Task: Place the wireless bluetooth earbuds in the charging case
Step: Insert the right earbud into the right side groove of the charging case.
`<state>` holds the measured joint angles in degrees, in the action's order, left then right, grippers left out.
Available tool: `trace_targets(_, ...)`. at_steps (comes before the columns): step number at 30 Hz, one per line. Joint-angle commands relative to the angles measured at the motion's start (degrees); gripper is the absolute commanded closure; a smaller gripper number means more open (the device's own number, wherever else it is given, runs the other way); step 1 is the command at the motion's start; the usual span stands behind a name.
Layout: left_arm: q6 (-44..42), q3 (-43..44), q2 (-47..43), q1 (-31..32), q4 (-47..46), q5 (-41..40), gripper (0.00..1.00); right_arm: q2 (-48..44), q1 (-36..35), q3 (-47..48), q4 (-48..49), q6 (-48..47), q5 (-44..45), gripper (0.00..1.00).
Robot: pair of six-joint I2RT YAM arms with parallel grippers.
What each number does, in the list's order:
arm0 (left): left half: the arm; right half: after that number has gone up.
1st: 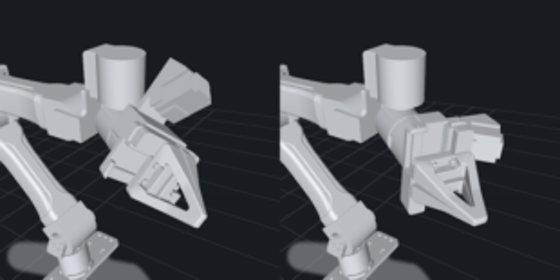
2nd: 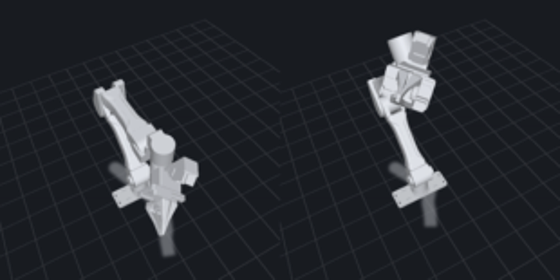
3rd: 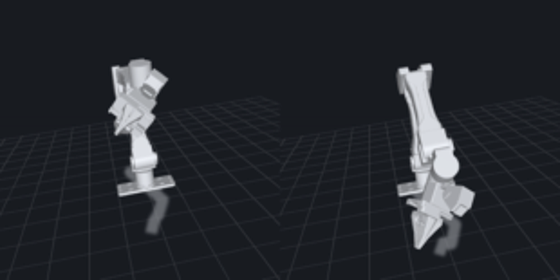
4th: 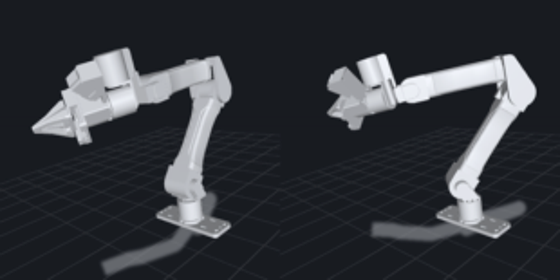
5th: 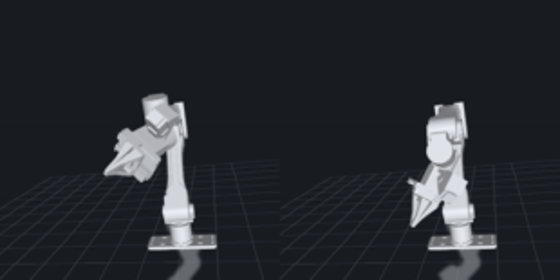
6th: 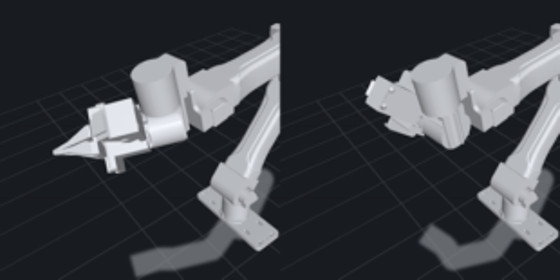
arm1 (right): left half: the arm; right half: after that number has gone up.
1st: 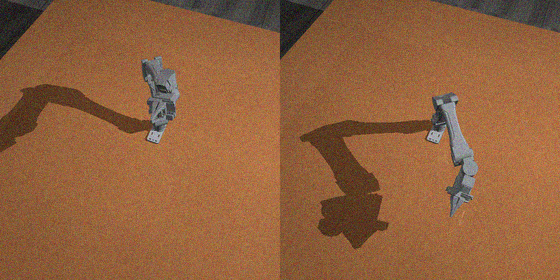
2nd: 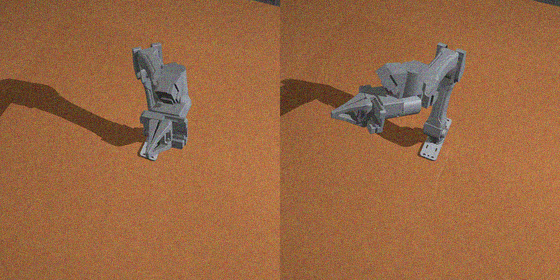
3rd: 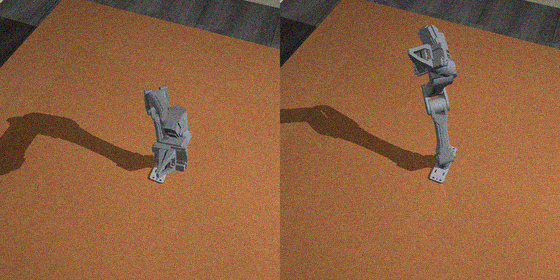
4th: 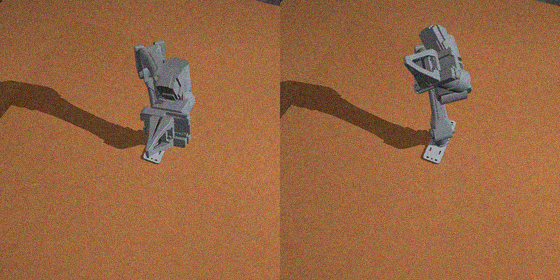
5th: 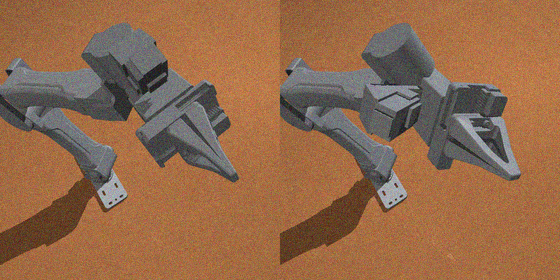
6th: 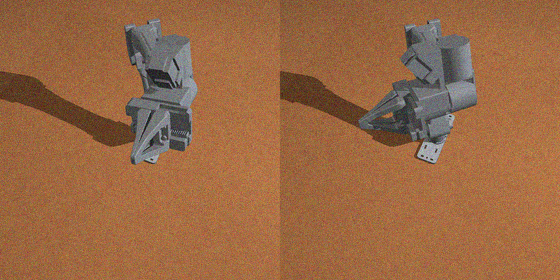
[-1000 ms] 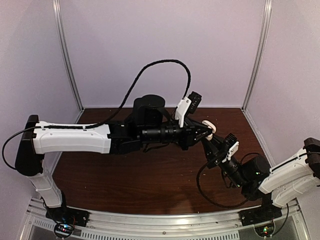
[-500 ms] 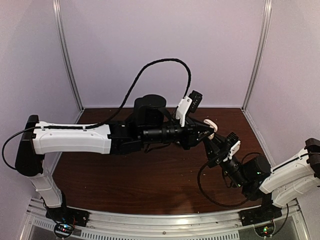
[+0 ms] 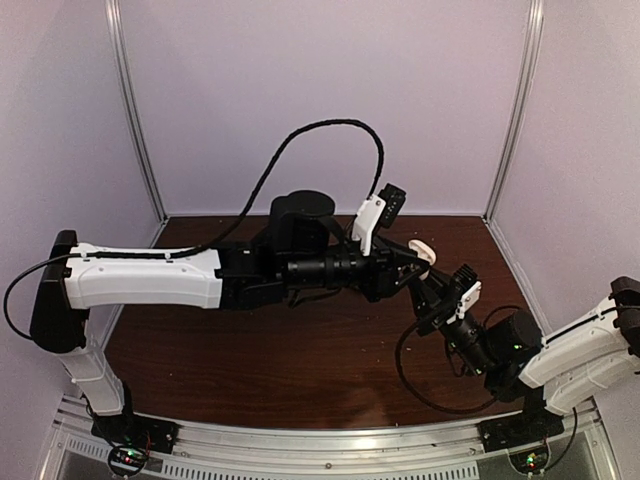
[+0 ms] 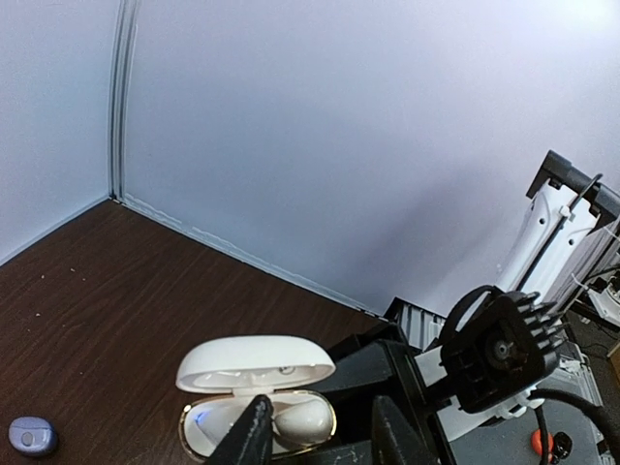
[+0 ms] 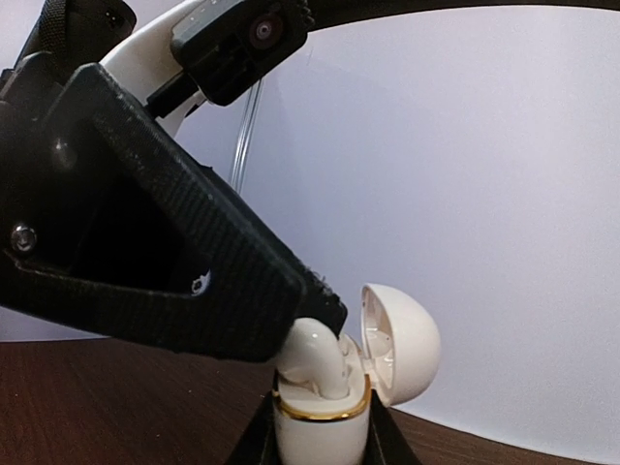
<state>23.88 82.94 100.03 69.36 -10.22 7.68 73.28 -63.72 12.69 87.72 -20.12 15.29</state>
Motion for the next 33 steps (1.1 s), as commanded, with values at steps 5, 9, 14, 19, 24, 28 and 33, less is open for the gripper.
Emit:
trace_targets(5,0.74,0.22,-0.18,-0.72,4.14,-5.29,0.57,-2.59,-0.35,-0.71,4.53,1.59,-1.61,1.0)
trace_targets(9,0.65,-0.16,-0.59,-0.78,3.65,-4.83,0.54,-2.46,-0.35,-0.9,4.13,2.12,-1.45,1.0)
trace_targets(14,-0.02,-1.42,-1.88,-0.72,1.6,-3.44,0.5,-2.17,-0.35,-1.54,4.11,2.94,-1.08,1.0)
trace_targets(19,-0.83,-3.1,-3.16,-0.72,-1.04,-1.28,0.5,-2.13,-0.35,-2.68,3.92,4.3,-0.56,1.0)
trace_targets(24,-1.79,-5.0,-5.37,-0.72,-2.87,-0.5,0.49,-2.92,-0.37,-3.67,3.28,5.04,-0.53,1.0)
trace_targets(28,-6.29,-5.85,-8.65,-0.76,1.18,-5.26,0.47,-6.6,-0.35,-4.59,-0.96,6.68,-4.77,1.0)
trace_targets(33,-12.88,-7.33,-13.3,-0.98,7.33,-6.28,0.36,-14.46,-0.22,-5.36,-10.67,10.3,-13.81,1.0)
